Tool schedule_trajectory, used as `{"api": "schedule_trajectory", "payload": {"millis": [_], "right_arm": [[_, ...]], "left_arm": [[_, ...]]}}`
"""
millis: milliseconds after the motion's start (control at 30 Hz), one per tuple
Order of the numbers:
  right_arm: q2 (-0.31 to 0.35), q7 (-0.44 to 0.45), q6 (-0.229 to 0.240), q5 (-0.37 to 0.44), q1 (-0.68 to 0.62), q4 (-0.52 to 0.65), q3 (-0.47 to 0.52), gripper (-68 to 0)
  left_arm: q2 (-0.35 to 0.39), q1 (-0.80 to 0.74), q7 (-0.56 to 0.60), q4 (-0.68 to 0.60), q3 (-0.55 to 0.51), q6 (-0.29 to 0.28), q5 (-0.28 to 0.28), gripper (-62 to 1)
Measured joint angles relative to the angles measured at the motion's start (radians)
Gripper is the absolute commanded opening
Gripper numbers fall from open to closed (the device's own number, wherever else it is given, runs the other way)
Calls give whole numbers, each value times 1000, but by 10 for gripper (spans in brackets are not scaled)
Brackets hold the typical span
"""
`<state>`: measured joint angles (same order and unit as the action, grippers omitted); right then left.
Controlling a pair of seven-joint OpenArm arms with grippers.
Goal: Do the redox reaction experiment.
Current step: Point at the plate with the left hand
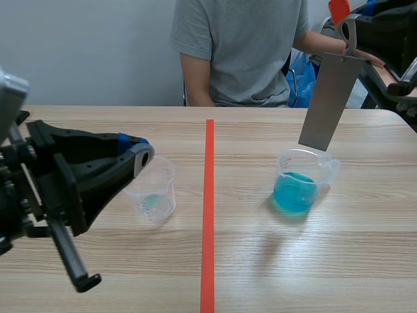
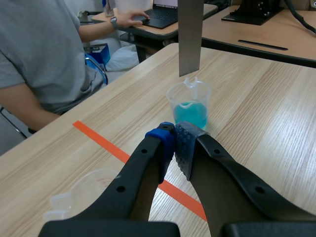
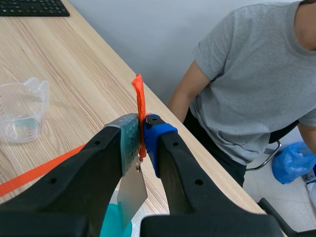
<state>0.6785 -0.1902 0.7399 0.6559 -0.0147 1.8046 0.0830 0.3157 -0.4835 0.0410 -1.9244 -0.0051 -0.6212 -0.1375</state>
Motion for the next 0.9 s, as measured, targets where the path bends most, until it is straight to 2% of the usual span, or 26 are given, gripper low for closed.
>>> {"api": "schedule_trajectory", "payload": {"millis": [200, 433, 533, 600, 667, 767, 900], "right_arm": [[0, 2, 0, 15, 0, 0, 0, -664], [0, 3, 0, 15, 0, 0, 0, -664], [0, 3, 0, 15, 0, 0, 0, -664], [0, 3, 0, 15, 0, 0, 0, -664], [0, 3, 0, 15, 0, 0, 0, -664], [0, 3, 0, 15, 0, 0, 0, -664], [0, 3, 0, 15, 0, 0, 0, -664]], "left_arm": [[-56, 207, -3, 237, 78, 11, 6, -582], [-115, 372, -2, 422, 218, 14, 9, -582], [-151, 432, -3, 503, 282, 18, 54, -582], [-182, 473, -3, 566, 315, 55, 60, -582], [-219, 517, -2, 633, 333, 90, 68, -582], [-270, 584, 2, 721, 335, 94, 95, -581], [-328, 654, 26, 797, 335, 93, 95, -581]]}}
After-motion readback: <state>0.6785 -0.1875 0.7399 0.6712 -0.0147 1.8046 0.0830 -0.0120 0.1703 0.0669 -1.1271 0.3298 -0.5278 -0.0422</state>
